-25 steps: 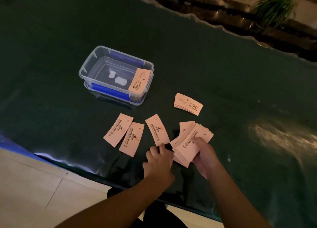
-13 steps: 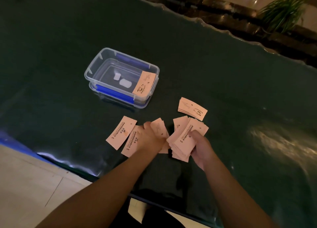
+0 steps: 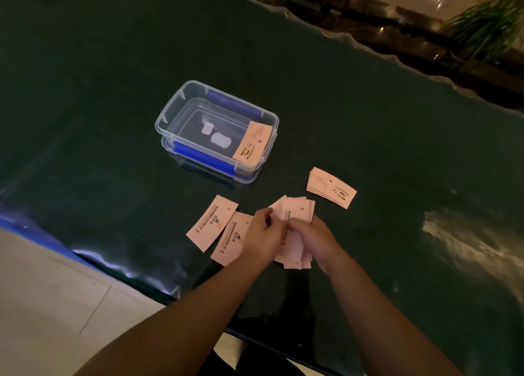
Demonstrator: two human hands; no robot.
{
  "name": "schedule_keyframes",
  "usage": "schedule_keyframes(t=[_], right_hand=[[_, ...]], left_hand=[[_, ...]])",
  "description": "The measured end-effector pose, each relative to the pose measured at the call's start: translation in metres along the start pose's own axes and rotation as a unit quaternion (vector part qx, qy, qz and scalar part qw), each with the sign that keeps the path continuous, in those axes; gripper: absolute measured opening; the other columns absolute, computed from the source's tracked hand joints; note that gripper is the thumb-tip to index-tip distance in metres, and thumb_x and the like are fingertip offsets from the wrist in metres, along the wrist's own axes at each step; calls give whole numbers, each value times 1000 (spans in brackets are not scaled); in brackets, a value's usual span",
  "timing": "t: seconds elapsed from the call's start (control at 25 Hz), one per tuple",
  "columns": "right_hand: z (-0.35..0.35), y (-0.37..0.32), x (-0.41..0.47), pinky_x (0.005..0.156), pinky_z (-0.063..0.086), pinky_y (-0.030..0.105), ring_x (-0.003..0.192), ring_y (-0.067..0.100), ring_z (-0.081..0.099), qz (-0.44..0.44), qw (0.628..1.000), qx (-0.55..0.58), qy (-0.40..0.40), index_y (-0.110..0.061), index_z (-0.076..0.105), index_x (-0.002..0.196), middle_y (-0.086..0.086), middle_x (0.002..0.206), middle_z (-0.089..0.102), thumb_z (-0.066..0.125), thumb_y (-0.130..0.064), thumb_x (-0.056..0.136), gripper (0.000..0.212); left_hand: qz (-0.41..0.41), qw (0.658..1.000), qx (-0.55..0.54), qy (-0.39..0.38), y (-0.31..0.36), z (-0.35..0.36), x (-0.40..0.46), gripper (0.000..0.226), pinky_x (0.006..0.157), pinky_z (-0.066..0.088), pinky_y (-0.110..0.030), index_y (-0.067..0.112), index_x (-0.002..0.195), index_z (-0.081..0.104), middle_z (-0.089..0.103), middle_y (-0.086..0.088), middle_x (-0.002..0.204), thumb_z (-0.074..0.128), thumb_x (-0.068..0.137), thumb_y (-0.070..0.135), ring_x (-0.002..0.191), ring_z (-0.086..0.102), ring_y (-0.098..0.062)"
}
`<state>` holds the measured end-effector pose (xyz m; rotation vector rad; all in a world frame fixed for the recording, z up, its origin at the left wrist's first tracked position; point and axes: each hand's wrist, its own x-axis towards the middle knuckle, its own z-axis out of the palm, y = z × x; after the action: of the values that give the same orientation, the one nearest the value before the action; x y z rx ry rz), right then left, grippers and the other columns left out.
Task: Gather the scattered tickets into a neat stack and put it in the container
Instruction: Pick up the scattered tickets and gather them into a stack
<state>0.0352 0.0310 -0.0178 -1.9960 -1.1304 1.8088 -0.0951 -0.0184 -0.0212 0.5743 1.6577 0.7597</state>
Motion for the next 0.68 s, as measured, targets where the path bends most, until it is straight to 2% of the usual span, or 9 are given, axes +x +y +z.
schedule_keyframes(t=[0.12, 0.2, 0.28, 0.32, 0.4, 0.48, 0.56, 0.6, 0.68], right_hand=[[3, 2, 2, 68, 53, 30, 100, 10, 69, -23, 999, 23, 10, -38, 57, 130, -12, 115, 71, 77, -25, 87, 50], [2, 5, 1, 66, 53, 29, 98, 9, 70, -21, 999, 35, 10, -39, 56, 128, -14, 111, 71, 81, -23, 84, 52], [5, 11, -2, 67, 53, 30, 97, 8, 68, -11, 999, 44, 3, -39, 56, 129, -16, 108, 68, 79, -22, 88, 50], [8, 14, -5, 67, 53, 31, 96, 7, 67, -6, 999, 51, 4, -39, 55, 132, -17, 107, 66, 77, -22, 91, 50], [13, 20, -8, 68, 55, 33, 94, 7, 66, 1, 997, 69, 18, -34, 54, 142, -16, 105, 64, 75, -20, 95, 53], [16, 26, -11, 76, 60, 40, 96, 11, 68, 12, 994, 101, 34, -31, 53, 148, -13, 109, 67, 74, -18, 97, 57], [18, 31, -15, 91, 61, 53, 106, 20, 70, 33, 987, 152, 44, -30, 56, 146, -3, 120, 72, 72, -17, 98, 53], [18, 34, -17, 92, 61, 55, 110, 23, 72, 42, 981, 185, 38, -29, 60, 141, 1, 123, 74, 70, -17, 100, 44], [22, 38, -23, 81, 64, 49, 107, 26, 77, 44, 971, 236, 9, -25, 68, 130, 6, 118, 81, 65, -16, 102, 29]], left_hand=[[10, 998, 29, -53, 2, -13, -1, 45, 67, 45, -19, 28, 148, 46, 59, 1, 141, 52, 103, 26, 97, 57, -2], [78, 986, 132, -64, -1, -30, -2, 42, 77, 47, -17, 30, 142, 52, 58, 3, 141, 54, 101, 22, 102, 57, -2], [178, 943, 278, 43, -10, -52, -1, 41, 100, 43, -24, 30, 136, 57, 55, 3, 141, 62, 96, 22, 123, 52, -13], [197, 913, 339, 117, -15, -64, 0, 47, 107, 41, -34, 28, 138, 54, 52, 1, 144, 68, 93, 27, 132, 45, -20], [113, 876, 418, 212, -24, -87, 3, 77, 110, 40, -48, 23, 148, 38, 42, -7, 150, 75, 84, 46, 139, 37, -30], [-3, 879, 431, 203, -29, -103, 6, 103, 108, 42, -52, 19, 153, 28, 39, -13, 151, 80, 75, 61, 139, 38, -34], [-30, 893, 413, 178, -34, -105, 9, 106, 107, 44, -51, 16, 150, 32, 45, -14, 146, 83, 69, 62, 135, 43, -34], [-29, 904, 393, 165, -36, -103, 10, 104, 106, 46, -50, 16, 147, 36, 48, -13, 142, 86, 67, 59, 132, 45, -33], [-27, 925, 351, 140, -40, -95, 8, 96, 104, 50, -49, 19, 142, 41, 53, -10, 136, 89, 66, 52, 128, 51, -31]])
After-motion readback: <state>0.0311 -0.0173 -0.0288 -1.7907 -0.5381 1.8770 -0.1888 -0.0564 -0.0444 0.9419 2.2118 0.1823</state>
